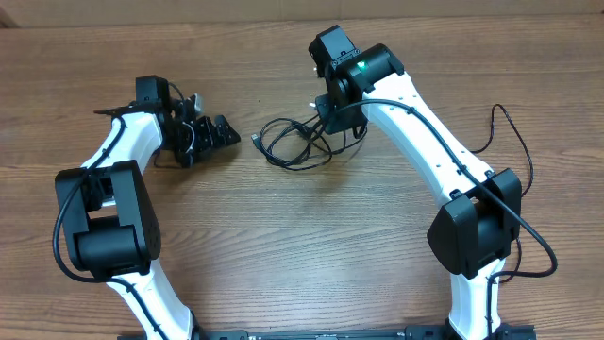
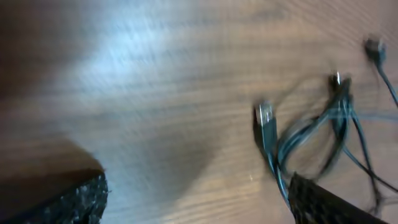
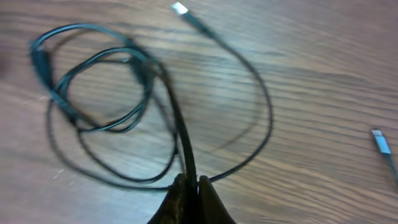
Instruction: Untangle cables
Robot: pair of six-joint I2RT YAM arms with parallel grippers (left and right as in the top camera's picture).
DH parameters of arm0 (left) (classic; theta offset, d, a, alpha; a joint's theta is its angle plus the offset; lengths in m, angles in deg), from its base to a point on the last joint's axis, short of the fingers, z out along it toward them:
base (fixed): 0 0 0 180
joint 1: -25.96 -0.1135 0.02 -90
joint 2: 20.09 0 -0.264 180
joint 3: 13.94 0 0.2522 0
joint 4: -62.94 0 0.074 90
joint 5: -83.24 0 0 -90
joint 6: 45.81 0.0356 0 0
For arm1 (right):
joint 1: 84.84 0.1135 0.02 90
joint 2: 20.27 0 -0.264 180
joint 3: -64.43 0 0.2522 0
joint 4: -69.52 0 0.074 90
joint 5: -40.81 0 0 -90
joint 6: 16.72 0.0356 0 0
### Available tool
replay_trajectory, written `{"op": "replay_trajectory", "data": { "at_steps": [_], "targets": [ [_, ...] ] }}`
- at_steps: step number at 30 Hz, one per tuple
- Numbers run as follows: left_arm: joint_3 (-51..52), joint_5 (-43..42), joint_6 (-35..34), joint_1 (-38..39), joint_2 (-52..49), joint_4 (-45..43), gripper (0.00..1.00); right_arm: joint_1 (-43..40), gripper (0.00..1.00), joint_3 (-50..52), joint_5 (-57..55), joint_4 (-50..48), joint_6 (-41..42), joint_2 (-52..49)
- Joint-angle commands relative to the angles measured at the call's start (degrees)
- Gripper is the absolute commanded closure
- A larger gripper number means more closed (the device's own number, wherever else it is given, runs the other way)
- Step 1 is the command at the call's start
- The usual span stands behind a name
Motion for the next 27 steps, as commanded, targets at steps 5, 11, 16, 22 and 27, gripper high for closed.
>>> {"op": "replay_trajectory", "data": {
  "at_steps": [5,11,16,22,27],
  "targets": [
    [0.72,6.54,-0.55,7.69,0.46,7.21,0.11,-0.17,0.96,-0.74,5.42,-0.22,1.66,0.90],
    [0.72,16.41,-8.33,14.36,0.46,3.61,0.08,-1.09,0.96,-0.74,5.42,3.10,1.64,0.90],
    [0.72,21.53,-12.76,16.39,0.46,-3.06,0.06,-2.89,0.96,-0.74,5.44,8.41,1.64,0.90],
    [0.72,23.93,-14.51,16.90,-0.74,-6.69,0.23,-4.61,0.96,-0.74,6.93,12.33,1.64,0.90],
    [0.59,28.41,-14.25,17.00,-1.60,-10.03,0.27,-4.72,0.96,-0.74,13.77,10.10,1.64,0.90]
  ]
}}
